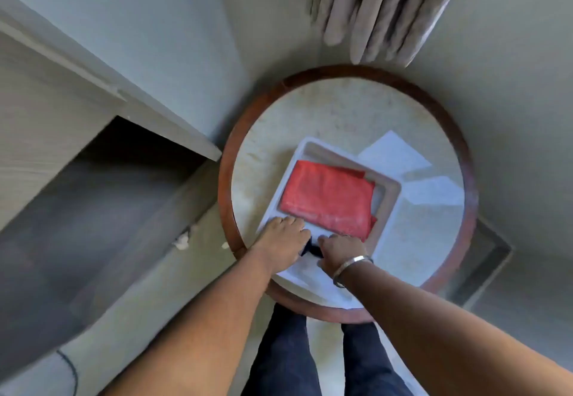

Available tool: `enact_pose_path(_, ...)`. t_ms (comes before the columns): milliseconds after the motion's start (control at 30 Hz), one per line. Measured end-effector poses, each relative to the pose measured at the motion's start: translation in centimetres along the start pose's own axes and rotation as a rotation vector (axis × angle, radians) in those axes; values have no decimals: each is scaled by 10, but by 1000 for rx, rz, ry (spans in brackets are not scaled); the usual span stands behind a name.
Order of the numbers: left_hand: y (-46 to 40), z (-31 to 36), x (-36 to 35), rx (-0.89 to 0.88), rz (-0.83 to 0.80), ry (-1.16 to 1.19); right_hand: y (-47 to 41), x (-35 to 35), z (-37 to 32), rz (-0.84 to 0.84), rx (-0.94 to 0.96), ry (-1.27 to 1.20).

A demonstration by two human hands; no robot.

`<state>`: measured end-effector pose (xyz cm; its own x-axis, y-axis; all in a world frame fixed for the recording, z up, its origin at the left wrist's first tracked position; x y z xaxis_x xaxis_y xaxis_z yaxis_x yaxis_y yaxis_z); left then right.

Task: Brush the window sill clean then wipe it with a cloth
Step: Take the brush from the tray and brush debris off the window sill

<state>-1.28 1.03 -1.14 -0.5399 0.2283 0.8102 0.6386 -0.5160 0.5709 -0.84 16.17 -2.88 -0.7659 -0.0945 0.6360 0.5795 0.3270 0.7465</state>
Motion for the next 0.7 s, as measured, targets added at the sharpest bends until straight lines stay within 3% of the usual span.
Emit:
enact_pose_path(200,-5,2,-5,-69,-18,-84,-9,3,-6,-34,46,23)
enact_pose_path(267,1,0,10,-70,16,-45,1,12,3,-4,-9,-73)
enact_pose_path(367,5,-4,60,-89,122,-15,32,52,28,74,-65,-433)
enact_pose_path(533,-2,17,183,-108,363,39,127,141,87,424,-87,-899)
enact_pose_path(700,-28,92,303,-188,638,69,236,202,159,814,-119,-1404)
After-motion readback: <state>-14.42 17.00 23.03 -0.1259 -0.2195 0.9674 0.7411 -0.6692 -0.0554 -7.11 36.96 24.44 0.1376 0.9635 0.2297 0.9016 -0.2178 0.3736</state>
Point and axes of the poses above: each hand's wrist, its own y-axis away from the middle knuckle, its own x-axis out of the back of the hand, z = x × y, the point moved 2 cm from there along -y, towards the middle knuckle, and after that the axes turned 5 degrees about -y, right-handed, at the moved point
